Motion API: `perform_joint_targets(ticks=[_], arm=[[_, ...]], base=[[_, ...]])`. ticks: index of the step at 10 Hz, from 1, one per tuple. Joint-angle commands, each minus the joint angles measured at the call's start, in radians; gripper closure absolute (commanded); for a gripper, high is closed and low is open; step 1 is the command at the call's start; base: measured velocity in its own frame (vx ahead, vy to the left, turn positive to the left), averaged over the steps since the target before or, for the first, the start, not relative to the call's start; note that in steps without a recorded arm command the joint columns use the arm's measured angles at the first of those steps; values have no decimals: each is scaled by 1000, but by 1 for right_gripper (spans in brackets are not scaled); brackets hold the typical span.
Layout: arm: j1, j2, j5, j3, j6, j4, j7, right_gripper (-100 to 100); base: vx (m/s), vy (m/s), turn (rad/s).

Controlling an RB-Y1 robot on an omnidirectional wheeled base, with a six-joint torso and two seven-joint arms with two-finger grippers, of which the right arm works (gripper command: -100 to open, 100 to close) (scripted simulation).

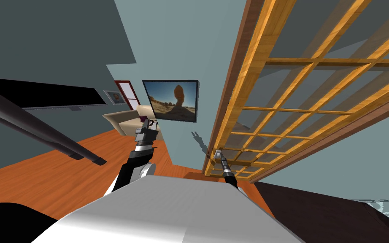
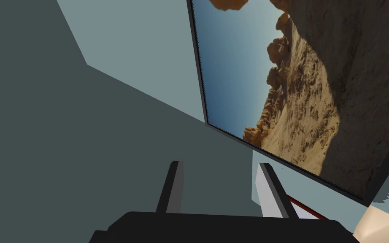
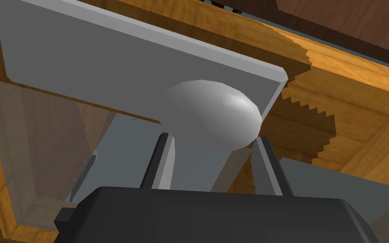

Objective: Pull the door open

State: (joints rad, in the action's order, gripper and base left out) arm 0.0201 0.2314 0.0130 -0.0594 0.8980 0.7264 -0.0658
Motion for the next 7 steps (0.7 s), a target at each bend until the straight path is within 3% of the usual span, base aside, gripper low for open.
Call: perform_joint_targets(ticks=[1, 7], arm=[[-4, -10, -7, 19, 6, 1, 42, 100], [-7, -2, -65, 49, 5, -2, 197, 100]], base=[[-41, -4, 49], [-49, -9, 61]])
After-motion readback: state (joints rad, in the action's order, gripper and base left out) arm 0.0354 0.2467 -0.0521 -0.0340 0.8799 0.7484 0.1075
